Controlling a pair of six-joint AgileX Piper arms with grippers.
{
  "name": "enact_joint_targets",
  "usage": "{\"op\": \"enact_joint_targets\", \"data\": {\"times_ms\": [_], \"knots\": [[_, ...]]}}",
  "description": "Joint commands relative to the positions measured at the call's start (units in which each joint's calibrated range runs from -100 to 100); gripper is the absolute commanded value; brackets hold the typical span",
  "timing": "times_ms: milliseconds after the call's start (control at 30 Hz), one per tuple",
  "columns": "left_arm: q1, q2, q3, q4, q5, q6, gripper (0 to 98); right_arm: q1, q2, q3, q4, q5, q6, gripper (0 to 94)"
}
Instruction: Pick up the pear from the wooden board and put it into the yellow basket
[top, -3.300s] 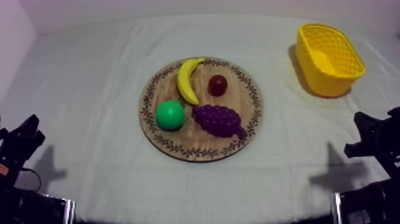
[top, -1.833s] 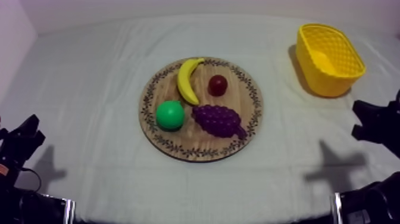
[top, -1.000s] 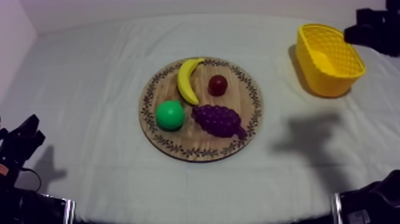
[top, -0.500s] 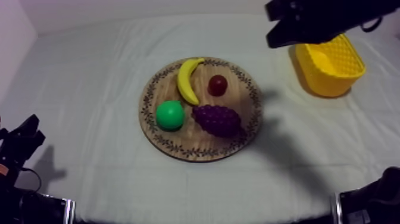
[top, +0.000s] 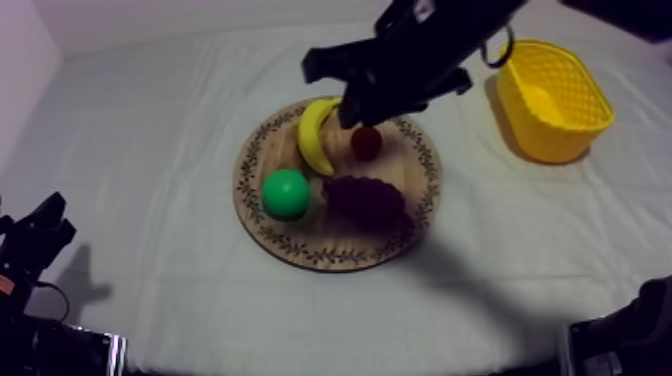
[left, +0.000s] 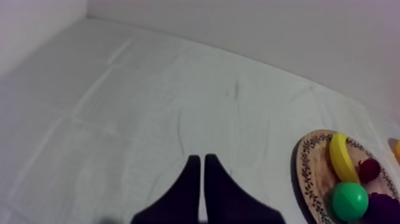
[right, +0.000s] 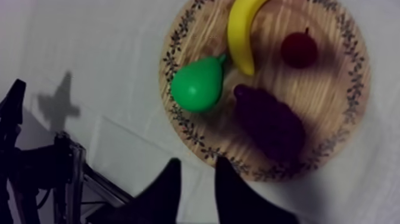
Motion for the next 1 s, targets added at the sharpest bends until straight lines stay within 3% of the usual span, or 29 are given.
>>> {"op": "enact_joint_targets", "data": {"times_ms": [0, 133, 333, 667, 967], "knots": [[0.0, 0.0, -0.1, -0.01, 0.0, 0.0, 0.1, -0.7, 4.5, -2.1, 0.3, 1.0, -2.7, 37.7], [0.0, 0.0, -0.1, -0.01, 0.0, 0.0, 0.1, -1.3, 9.1, -5.3, -0.3, 1.9, -4.1, 51.2], [0.0, 0.0, -0.1, -0.01, 0.0, 0.0, 0.1, -1.2, 18.0, -14.5, -1.1, 6.9, -5.3, 61.8], [0.0, 0.0, -0.1, -0.01, 0.0, 0.0, 0.1, 0.0, 33.4, -33.2, -3.2, 16.0, -6.7, 64.4], [0.0, 0.0, -0.1, -0.01, 0.0, 0.0, 0.1, 0.4, 41.3, -41.6, -4.2, 20.1, -7.1, 64.0]]}}
